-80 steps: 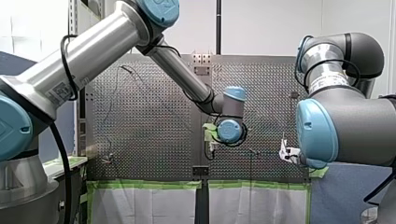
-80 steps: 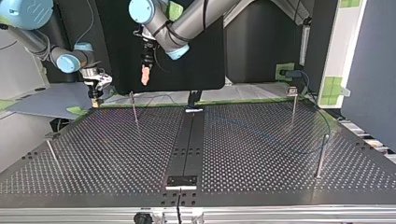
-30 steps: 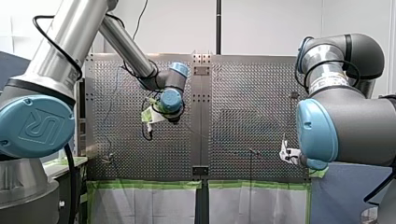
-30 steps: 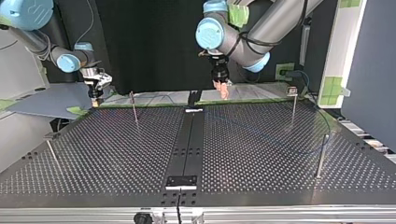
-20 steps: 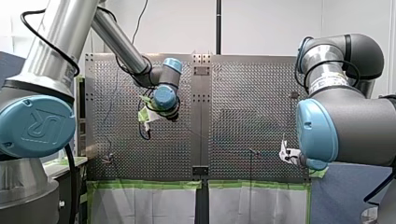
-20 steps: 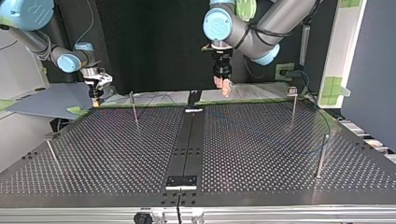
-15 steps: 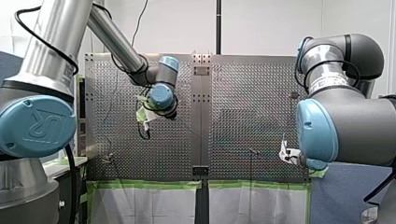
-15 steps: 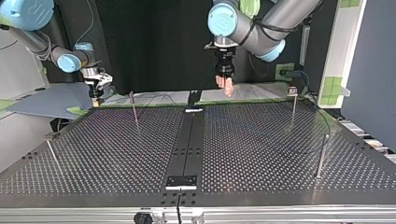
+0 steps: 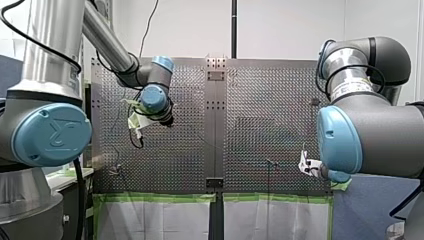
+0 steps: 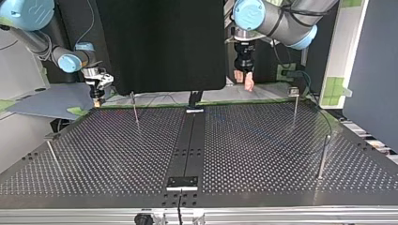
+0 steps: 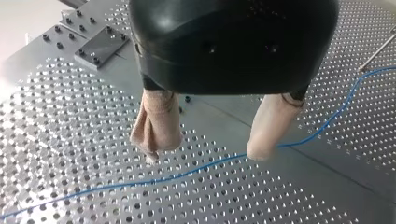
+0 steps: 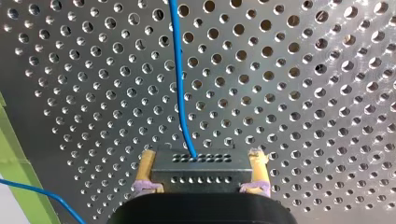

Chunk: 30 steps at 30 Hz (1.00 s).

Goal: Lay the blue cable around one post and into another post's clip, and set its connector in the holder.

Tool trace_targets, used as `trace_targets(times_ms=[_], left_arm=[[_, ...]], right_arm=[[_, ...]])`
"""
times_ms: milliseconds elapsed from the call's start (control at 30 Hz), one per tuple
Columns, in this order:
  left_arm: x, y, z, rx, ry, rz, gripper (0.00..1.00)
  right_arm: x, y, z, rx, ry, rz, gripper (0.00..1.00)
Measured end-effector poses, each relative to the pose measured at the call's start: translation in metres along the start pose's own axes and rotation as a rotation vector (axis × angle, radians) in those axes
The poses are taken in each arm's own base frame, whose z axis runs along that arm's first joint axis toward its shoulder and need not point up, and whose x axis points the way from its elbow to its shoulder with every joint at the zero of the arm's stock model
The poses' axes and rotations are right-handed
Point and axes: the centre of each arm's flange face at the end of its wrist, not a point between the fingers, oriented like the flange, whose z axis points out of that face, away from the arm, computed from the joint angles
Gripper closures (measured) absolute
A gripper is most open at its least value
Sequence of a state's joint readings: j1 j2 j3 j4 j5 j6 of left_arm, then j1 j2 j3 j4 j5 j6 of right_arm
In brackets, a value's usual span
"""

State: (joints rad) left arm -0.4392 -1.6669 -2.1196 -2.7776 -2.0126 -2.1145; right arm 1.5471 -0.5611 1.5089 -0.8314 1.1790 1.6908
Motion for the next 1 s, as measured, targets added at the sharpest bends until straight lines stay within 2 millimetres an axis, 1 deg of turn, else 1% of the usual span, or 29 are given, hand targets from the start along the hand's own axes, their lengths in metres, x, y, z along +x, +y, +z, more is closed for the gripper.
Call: trace_targets(times_ms=[133,267,500,667,867,1000], left_arm=[[-0.005,0.013,-0.005,-0.007,0.014,-0.008,0.0],[-0.019,0.014,-0.003,0.002,0.0,-0.039,0.0],[-0.059,0.008,0.006,0.042,-0.061,-0.117,0.0],[-0.087,0.006,0.008,0.066,-0.096,-0.151,0.0],[-0.116,0.016,0.005,0.047,-0.147,-0.176,0.0],[-0.135,0.028,0.001,-0.003,-0.199,-0.187,0.0]], right_arm=[[-0.001,0.0,0.0,0.001,-0.001,0.001,0.91],[-0.002,0.0,0.0,0.002,-0.001,0.001,0.91],[-0.004,0.0,0.0,0.002,-0.002,0.002,0.91],[-0.004,0.0,0.0,0.002,-0.003,0.003,0.91],[-0.005,0.0,0.0,0.002,-0.004,0.003,0.91],[-0.005,0.0,-0.001,0.002,-0.005,0.003,0.91]])
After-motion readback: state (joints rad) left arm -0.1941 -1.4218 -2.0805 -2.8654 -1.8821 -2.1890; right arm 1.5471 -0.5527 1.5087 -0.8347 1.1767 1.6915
